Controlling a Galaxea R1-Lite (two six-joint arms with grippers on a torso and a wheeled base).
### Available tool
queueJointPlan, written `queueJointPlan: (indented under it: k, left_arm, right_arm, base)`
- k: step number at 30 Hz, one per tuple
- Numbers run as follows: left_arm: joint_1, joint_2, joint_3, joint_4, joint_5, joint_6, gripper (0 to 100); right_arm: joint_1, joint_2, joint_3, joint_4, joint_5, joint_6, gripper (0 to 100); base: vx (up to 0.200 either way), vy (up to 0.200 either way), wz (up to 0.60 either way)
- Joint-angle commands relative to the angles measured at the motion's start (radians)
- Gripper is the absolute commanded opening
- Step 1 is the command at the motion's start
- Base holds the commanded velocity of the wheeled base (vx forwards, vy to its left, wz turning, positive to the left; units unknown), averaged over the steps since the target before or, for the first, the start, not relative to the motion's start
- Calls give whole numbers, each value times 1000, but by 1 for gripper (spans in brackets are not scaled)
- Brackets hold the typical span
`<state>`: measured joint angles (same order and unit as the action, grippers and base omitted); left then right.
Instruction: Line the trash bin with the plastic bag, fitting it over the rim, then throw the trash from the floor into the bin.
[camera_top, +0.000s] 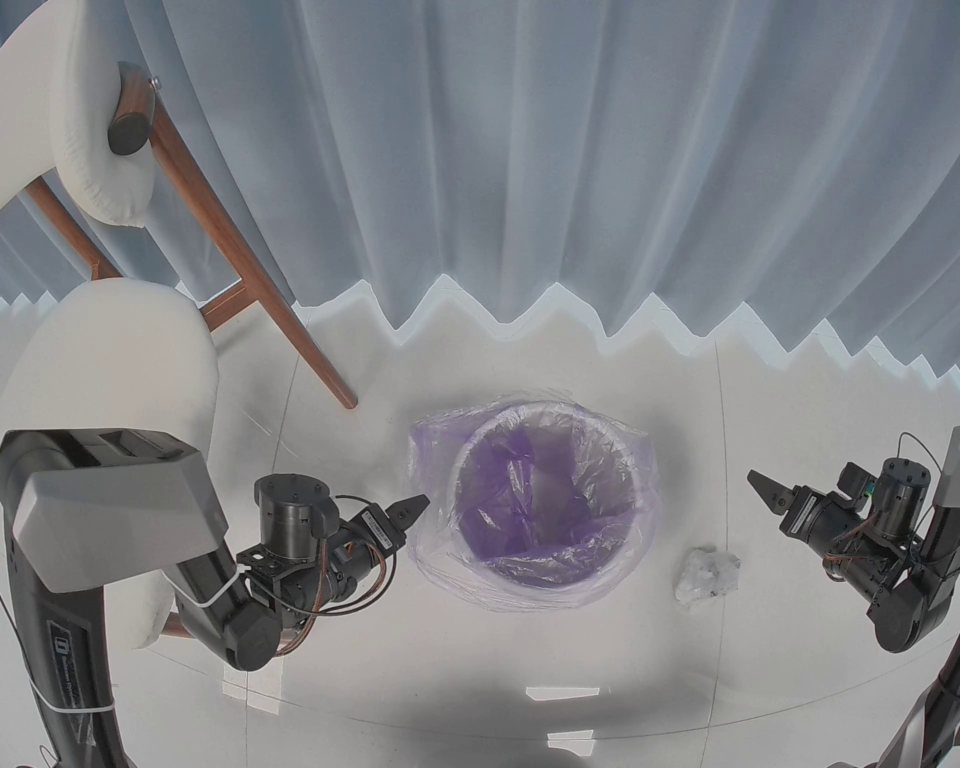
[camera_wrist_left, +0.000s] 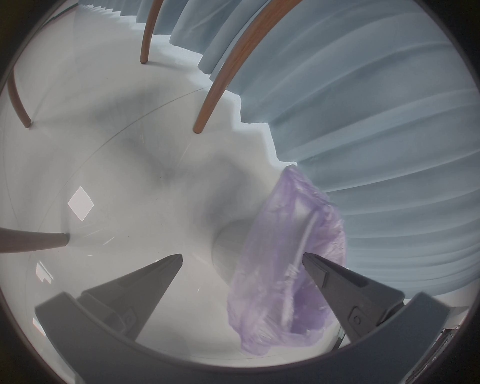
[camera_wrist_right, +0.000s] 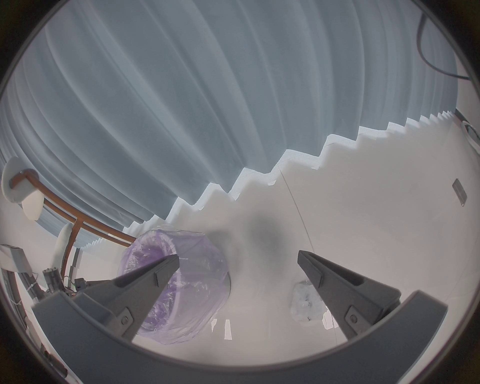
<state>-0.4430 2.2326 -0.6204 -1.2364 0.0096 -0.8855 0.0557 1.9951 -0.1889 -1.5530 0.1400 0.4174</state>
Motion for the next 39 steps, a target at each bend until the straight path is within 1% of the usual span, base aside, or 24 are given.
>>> queueJointPlan:
  k: [1,4,6,10,11,12,14,16,17,19,20,21,23,25,28,31,34,37,39]
  left_arm:
    - [20,127,-84,8,-3,-4,100]
    - [20,185,-162,25,-11,0,100]
    - [20,214,-214,64,-13,5,100]
    - [20,228,-317,212,-13,5,100]
    - [20,229,-321,219,-13,5,100]
    - [20,243,-372,290,-7,7,100]
    - [20,251,-438,364,-3,7,100]
    - [20,251,-438,364,-3,7,100]
    - [18,260,-522,469,10,8,100]
    - [15,272,-587,574,32,8,100]
    - [15,272,-591,581,33,8,100]
    - [13,291,-651,664,58,8,100]
    - [13,308,-700,727,76,8,100]
    - [15,314,-722,759,90,8,100]
    - [13,295,-716,759,104,2,100]
    - [13,211,-676,759,105,-6,100]
    - [12,108,-598,758,99,-6,100]
    - [4,-22,-484,759,98,-4,100]
    - [-3,-99,-398,759,96,-6,100]
  right_arm:
    - [-7,-7,-3,-18,-13,0,100]
    - [-8,-22,-3,-16,-26,-2,100]
    - [-8,-27,-1,-16,-28,-2,100]
    - [-7,-38,2,-16,-30,-22,100]
    - [-7,-38,2,-16,-30,-22,100]
    - [-7,-39,3,-16,-30,-31,100]
    - [-7,-39,5,-16,-30,-39,100]
    - [-7,-39,5,-16,-30,-39,100]
    - [-5,-39,5,-16,-30,-42,100]
    - [-5,-42,6,-16,-34,-45,100]
    - [-4,-42,6,-16,-36,-45,100]
    - [-4,-45,11,-15,-54,-51,100]
    - [-1,-48,17,-15,-69,-52,100]
    - [1,-53,31,-16,-74,-54,100]
    - [1,-68,51,-15,-76,-54,100]
    - [1,-75,72,-15,-76,-54,100]
    - [1,-81,80,-15,-80,-60,100]
    - [1,-78,78,-15,-83,-74,100]
    - [-1,-68,78,-15,-83,-98,100]
  base:
    - [0,0,0]
    - [0,0,0]
    - [0,0,0]
    - [0,0,0]
    - [0,0,0]
    - [0,0,0]
    - [0,0,0]
    - [0,0,0]
    - [0,0,0]
    - [0,0,0]
    - [0,0,0]
    - [0,0,0]
    - [0,0,0]
    - [0,0,0]
    - [0,0,0]
    - [0,0,0]
    - [0,0,0]
    - [0,0,0]
    - [0,0,0]
